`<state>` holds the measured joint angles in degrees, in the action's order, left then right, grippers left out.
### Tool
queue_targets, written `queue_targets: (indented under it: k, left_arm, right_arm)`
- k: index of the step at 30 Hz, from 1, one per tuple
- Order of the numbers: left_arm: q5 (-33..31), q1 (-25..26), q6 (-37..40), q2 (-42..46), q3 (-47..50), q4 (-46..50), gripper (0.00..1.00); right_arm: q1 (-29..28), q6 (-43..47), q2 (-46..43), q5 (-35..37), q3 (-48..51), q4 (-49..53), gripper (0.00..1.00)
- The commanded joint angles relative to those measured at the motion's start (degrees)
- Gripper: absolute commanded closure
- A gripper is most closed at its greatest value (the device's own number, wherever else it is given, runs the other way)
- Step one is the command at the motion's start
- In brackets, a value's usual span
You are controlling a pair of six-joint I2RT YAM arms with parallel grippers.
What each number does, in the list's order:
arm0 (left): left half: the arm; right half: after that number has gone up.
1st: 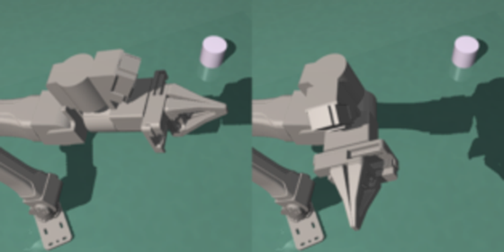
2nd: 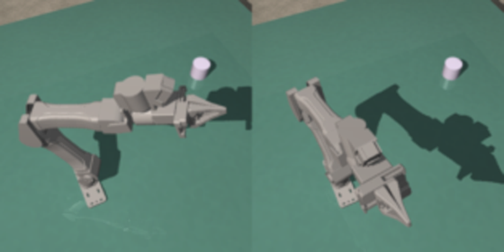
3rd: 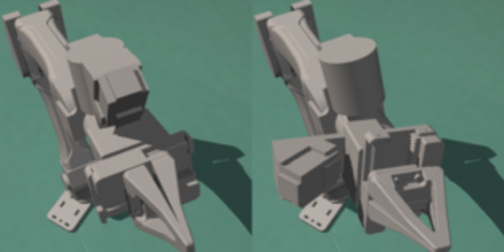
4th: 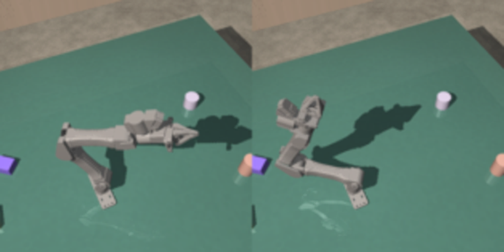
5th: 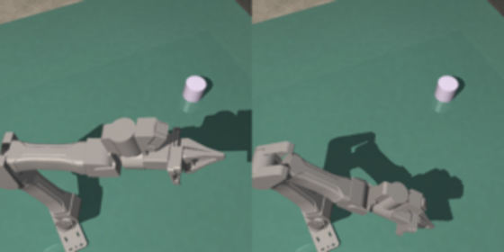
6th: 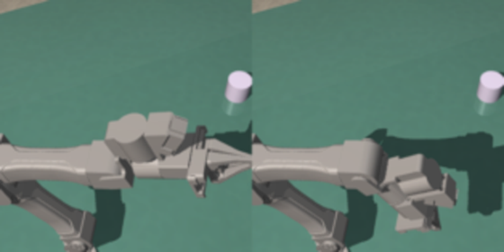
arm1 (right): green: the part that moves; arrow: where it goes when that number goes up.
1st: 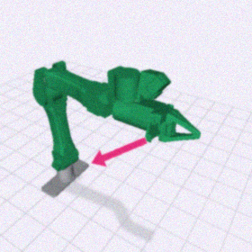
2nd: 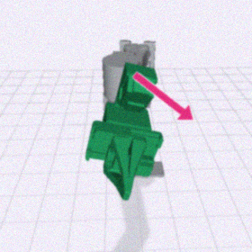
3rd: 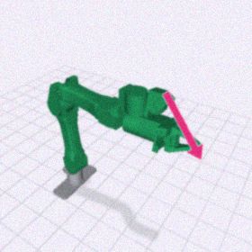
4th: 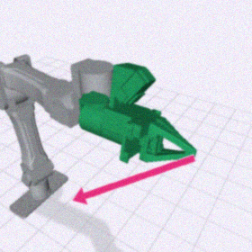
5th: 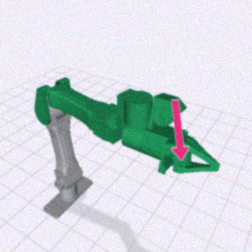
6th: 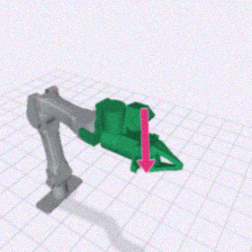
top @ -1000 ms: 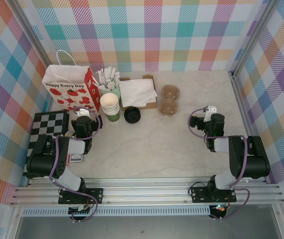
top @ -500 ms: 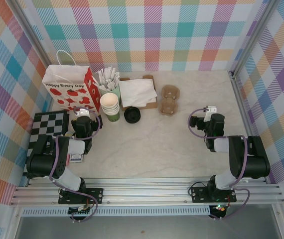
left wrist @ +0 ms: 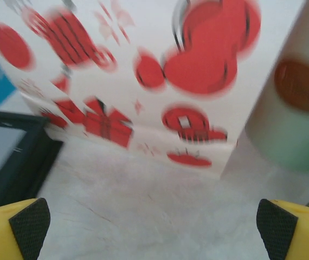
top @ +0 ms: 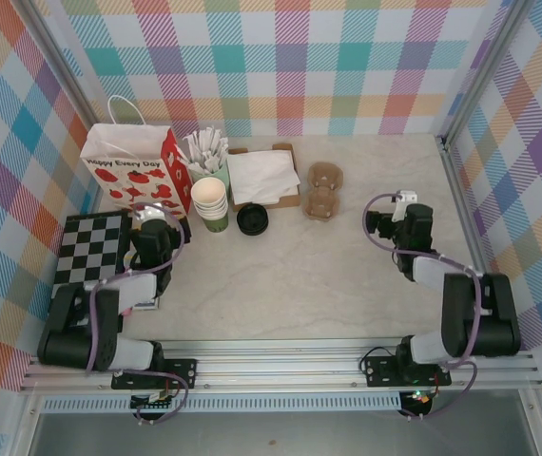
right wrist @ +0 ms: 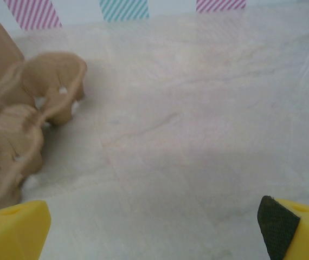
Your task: Pack the takeout coffee
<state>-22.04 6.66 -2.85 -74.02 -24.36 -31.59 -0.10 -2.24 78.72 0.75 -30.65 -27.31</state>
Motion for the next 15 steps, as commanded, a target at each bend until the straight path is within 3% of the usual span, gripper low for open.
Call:
queue_targets:
  k: [1,5,8,11,15]
  left_arm:
    - [-9.1,1.4,-9.3,10.8,-5.2,17.0,0.0]
    - [-13.0,3.3,-26.2,19.0,-18.6,50.6,0.0]
    - [0.4,3.3,-31.7,18.4,-30.6,68.0,0.0]
    - [11.5,4.5,-34.6,13.6,-41.0,79.6,0.0]
    - [13.1,9.6,-35.1,7.8,-50.1,87.3,0.07]
  right_arm:
    - [-0.2,-6.3,-7.2,-0.5,-4.4,12.2,0.0]
    - [-0.2,-18.5,-10.6,0.0,-13.9,29.9,0.0]
    - [-0.2,-27.5,-10.5,0.0,-19.3,36.7,0.0]
    - [-0.2,-33.1,-9.7,-1.1,-24.1,41.9,0.0]
    - [-0.2,-33.7,-5.9,-9.9,-31.3,48.4,0.02]
